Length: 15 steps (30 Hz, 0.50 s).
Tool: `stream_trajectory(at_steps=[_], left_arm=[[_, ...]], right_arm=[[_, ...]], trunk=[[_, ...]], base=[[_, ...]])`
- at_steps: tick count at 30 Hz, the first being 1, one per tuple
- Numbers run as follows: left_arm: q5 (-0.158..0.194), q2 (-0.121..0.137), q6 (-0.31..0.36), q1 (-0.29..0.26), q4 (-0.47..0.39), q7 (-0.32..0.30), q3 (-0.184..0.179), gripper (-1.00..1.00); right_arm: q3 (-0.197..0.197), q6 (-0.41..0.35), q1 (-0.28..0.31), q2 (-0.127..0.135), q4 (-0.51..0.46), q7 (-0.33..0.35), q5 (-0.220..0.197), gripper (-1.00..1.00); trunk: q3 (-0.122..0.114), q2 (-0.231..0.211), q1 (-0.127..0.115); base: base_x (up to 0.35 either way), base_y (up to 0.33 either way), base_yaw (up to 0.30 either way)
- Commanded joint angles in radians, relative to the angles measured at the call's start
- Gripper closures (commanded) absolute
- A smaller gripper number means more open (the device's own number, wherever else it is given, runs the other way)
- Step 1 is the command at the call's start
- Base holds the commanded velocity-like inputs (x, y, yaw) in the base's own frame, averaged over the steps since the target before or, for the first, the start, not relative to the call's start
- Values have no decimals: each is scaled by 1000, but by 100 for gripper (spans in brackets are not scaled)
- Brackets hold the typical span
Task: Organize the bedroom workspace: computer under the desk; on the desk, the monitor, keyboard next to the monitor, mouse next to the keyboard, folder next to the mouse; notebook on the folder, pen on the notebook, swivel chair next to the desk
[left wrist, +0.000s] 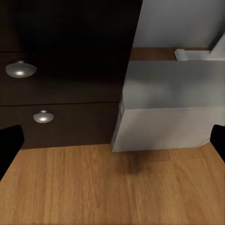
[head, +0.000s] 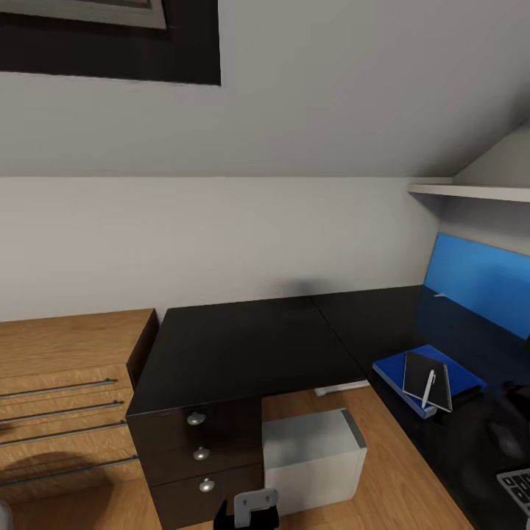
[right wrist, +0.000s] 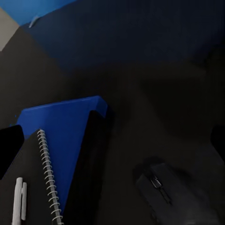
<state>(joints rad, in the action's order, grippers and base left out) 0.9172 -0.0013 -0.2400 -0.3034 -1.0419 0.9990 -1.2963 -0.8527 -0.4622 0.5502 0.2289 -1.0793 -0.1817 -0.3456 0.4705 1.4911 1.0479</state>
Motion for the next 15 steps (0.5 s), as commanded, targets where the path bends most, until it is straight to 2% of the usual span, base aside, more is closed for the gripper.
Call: stream_trajectory(at_steps=[1,8,15], left_arm=[[6,0,-8,-2,0,4,-5,-100],[1,1,-11,-2,2,4,-9,-100],[1,0,-11,-2,2,4,-10,-100]], right_arm=[[0,-4,0,4,-1,-8,-16,-100],[-3,-4,0,29,38,-11,-31,-100],[-6,-2,3,77,152,-11,-45,-100]], trunk=[[1,1,0],[1,1,0],[1,1,0]], base=[[0,0,0],[0,0,0],[0,0,0]])
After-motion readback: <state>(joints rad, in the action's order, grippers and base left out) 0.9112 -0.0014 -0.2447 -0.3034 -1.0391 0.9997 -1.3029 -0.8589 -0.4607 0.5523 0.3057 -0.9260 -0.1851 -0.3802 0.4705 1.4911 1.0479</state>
